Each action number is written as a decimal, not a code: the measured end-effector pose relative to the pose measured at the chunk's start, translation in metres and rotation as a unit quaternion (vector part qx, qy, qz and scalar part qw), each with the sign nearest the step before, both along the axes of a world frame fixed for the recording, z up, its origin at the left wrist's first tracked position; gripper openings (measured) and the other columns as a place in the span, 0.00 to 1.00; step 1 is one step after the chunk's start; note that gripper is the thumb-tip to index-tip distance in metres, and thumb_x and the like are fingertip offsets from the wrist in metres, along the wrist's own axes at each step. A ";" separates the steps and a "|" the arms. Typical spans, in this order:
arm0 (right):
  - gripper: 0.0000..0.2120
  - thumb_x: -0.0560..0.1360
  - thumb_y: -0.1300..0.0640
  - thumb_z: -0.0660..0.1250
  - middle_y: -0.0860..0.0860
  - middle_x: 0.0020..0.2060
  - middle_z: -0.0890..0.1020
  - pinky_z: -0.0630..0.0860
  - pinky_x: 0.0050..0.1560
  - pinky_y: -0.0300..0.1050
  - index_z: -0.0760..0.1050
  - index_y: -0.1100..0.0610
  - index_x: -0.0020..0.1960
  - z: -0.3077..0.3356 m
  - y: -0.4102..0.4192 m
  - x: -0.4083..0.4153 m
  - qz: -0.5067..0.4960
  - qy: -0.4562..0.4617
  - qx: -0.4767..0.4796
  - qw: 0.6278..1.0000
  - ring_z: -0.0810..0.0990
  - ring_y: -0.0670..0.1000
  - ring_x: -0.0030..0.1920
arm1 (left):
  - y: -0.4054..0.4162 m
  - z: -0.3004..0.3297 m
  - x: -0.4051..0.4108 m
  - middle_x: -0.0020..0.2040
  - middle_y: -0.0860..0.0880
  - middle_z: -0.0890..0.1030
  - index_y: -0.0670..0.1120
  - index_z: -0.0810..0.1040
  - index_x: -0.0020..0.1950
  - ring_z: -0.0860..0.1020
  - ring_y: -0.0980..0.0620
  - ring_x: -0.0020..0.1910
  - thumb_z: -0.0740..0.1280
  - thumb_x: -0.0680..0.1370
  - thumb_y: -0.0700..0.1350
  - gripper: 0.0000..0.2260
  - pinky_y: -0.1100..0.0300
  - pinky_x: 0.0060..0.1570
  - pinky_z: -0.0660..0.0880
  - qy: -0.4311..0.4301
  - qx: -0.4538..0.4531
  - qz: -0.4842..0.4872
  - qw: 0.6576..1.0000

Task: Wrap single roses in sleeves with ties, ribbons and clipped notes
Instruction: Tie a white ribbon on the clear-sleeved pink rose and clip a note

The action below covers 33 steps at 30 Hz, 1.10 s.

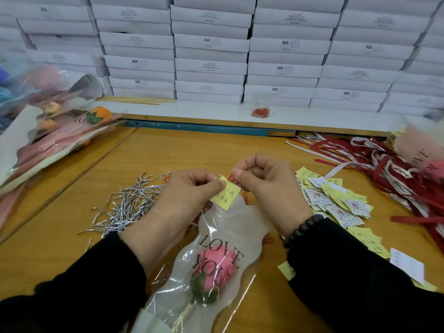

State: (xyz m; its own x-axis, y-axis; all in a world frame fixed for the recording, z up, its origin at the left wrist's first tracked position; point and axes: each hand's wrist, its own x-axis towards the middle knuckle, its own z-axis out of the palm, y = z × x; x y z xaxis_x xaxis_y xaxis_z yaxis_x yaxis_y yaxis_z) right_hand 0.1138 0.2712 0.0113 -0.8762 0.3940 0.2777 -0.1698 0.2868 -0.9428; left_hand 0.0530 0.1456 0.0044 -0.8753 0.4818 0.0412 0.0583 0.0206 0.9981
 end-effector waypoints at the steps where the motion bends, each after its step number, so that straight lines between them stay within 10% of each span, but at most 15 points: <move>1: 0.06 0.74 0.63 0.68 0.47 0.29 0.81 0.75 0.33 0.37 0.77 0.56 0.39 0.000 0.000 0.000 -0.001 0.000 0.003 1.000 0.77 0.45 0.31 | 0.000 0.000 0.000 0.25 0.49 0.73 0.38 0.76 0.33 0.67 0.56 0.20 0.68 0.74 0.36 0.09 0.69 0.21 0.64 0.003 -0.002 0.003 1.000; 8: 0.07 0.73 0.62 0.68 0.55 0.34 0.82 0.79 0.37 0.48 0.75 0.55 0.38 -0.002 -0.003 0.000 -0.027 -0.005 0.025 0.999 0.81 0.56 0.36 | 0.001 -0.002 -0.001 0.27 0.45 0.73 0.37 0.77 0.35 0.67 0.56 0.21 0.68 0.74 0.36 0.08 0.69 0.22 0.64 0.016 -0.011 0.008 1.000; 33: 0.07 0.73 0.65 0.67 0.50 0.31 0.79 0.73 0.31 0.34 0.76 0.56 0.39 -0.003 -0.004 -0.001 -0.021 0.012 -0.039 0.999 0.76 0.43 0.31 | -0.001 0.000 -0.001 0.25 0.49 0.75 0.35 0.79 0.38 0.67 0.57 0.20 0.69 0.73 0.37 0.06 0.70 0.20 0.63 -0.016 0.006 0.001 1.000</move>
State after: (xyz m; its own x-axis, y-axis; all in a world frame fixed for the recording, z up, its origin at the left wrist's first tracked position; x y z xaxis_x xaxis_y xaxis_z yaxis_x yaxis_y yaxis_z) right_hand 0.1127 0.2674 0.0085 -0.8516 0.4512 0.2667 -0.1829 0.2209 -0.9580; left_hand 0.0516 0.1444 0.0049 -0.8777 0.4789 0.0181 0.0259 0.0095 0.9996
